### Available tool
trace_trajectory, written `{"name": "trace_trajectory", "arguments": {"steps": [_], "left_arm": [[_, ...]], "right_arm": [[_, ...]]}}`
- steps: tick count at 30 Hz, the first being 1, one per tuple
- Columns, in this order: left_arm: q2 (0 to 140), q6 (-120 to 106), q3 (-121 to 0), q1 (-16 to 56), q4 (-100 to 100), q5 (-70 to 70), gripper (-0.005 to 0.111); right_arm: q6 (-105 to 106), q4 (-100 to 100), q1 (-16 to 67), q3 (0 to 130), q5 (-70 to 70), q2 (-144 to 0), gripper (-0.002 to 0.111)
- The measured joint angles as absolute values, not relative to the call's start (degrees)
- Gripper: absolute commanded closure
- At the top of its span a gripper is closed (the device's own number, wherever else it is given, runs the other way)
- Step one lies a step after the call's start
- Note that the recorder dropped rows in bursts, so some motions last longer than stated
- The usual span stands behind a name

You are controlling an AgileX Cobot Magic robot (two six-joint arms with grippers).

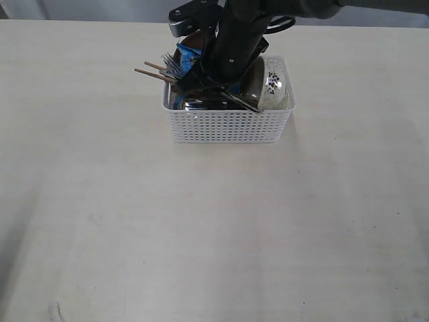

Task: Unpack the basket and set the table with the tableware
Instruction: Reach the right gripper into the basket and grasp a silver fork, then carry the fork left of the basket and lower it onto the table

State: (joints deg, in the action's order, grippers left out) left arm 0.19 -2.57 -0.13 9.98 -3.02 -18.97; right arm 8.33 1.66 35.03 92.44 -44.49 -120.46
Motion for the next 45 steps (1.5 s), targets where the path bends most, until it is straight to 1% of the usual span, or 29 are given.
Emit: {"name": "trace_trajectory", "arguments": {"steps": [5, 15, 24, 29, 33, 39, 45], "left_arm": [[0.19, -2.57, -0.13, 9.98, -3.02, -18.97, 0.107], [0.19, -2.57, -0.13, 9.98, -3.02, -18.97, 0.107], [0.19, -2.57, -0.13, 9.98, -3.02, -18.97, 0.107], [0.19, -2.57, -0.13, 9.98, -3.02, -18.97, 0.107], [0.19, -2.57, -0.13, 9.98, -3.02, -18.97, 0.107], [0.19, -2.57, -0.13, 9.98, -3.02, -18.97, 0.107], [0.19, -2.57, -0.13, 9.98, -3.02, -18.97, 0.107]], "right_arm": [[8.52, 1.66, 35.17, 93.60, -45.73, -120.46, 0.109], [7.05, 1.66, 35.46, 103.86, -61.31, -120.33, 0.109], [0.00, 1.20, 39.05, 104.20, -59.52, -114.45, 0.109], [-9.96, 1.10, 42.36, 103.26, -59.43, -111.40, 0.109], [-19.44, 0.99, 48.00, 96.72, -53.02, -110.78, 0.109], [-33.44, 1.61, 55.97, 86.77, -36.09, -112.60, 0.109], [-39.93, 2.09, 59.93, 85.16, -31.75, -117.71, 0.109]]}}
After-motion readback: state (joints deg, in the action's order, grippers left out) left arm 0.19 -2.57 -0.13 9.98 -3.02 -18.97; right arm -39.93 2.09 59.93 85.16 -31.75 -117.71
